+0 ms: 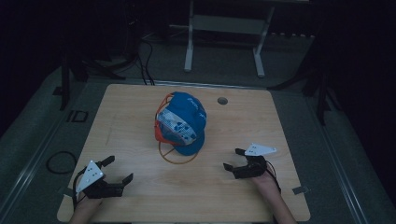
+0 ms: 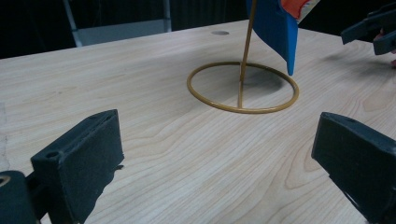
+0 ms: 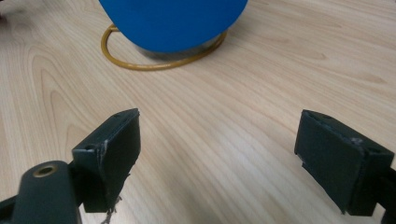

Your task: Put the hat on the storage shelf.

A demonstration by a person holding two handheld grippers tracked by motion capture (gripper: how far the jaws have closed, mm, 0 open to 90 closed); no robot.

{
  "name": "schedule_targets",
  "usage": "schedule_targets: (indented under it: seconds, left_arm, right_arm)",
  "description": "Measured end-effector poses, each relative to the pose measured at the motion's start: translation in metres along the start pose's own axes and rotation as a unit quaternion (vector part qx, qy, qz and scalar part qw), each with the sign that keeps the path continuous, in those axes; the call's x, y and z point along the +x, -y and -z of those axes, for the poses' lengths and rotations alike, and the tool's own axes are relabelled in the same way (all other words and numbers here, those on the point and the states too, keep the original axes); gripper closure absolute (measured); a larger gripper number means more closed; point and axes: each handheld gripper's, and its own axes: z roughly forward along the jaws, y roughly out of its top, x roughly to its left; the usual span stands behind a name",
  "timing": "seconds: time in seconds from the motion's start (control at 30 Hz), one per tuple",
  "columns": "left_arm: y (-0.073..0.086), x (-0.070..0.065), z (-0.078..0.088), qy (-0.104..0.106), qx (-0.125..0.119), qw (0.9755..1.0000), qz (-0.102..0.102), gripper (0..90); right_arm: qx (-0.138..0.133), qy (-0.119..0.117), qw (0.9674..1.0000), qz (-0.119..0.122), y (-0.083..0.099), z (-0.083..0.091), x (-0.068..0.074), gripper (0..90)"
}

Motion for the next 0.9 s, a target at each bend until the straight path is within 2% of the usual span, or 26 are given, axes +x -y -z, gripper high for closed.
schedule_targets:
  seconds: [0.17, 0.23, 0.3, 0.57, 0.77, 0.9]
  left_arm:
    - [0.000, -0.001, -0.001, 0.002, 0.001, 1.0000, -0.002, 2.3]
    - [0.000, -0.002, 0.000, 0.001, 0.000, 1.0000, 0.001, 2.3]
    - [-0.001, -0.002, 0.001, -0.002, -0.001, 1.0000, 0.001, 2.3]
    - [0.000, -0.001, 0.006, -0.010, -0.005, 0.9999, 0.006, 2.3]
    - [0.000, -0.003, 0.006, -0.016, 0.002, 0.9999, -0.004, 2.3]
    - [0.001, -0.002, 0.006, -0.018, 0.002, 0.9998, -0.005, 2.3]
  right_arm:
    - [-0.005, 0.013, 0.9999, 0.000, 0.009, 0.010, -0.004, 14.4]
    - [-0.003, 0.030, 0.9995, 0.010, 0.011, 0.014, -0.008, 14.4]
    - [0.000, 0.036, 0.9992, 0.016, 0.014, 0.016, -0.011, 14.4]
    - [-0.007, 0.051, 0.9987, 0.002, 0.020, 0.022, -0.023, 14.3]
    - [-0.014, 0.060, 0.9980, -0.012, 0.021, 0.024, -0.026, 14.3]
    - [-0.013, 0.061, 0.9980, -0.012, 0.021, 0.024, -0.026, 14.3]
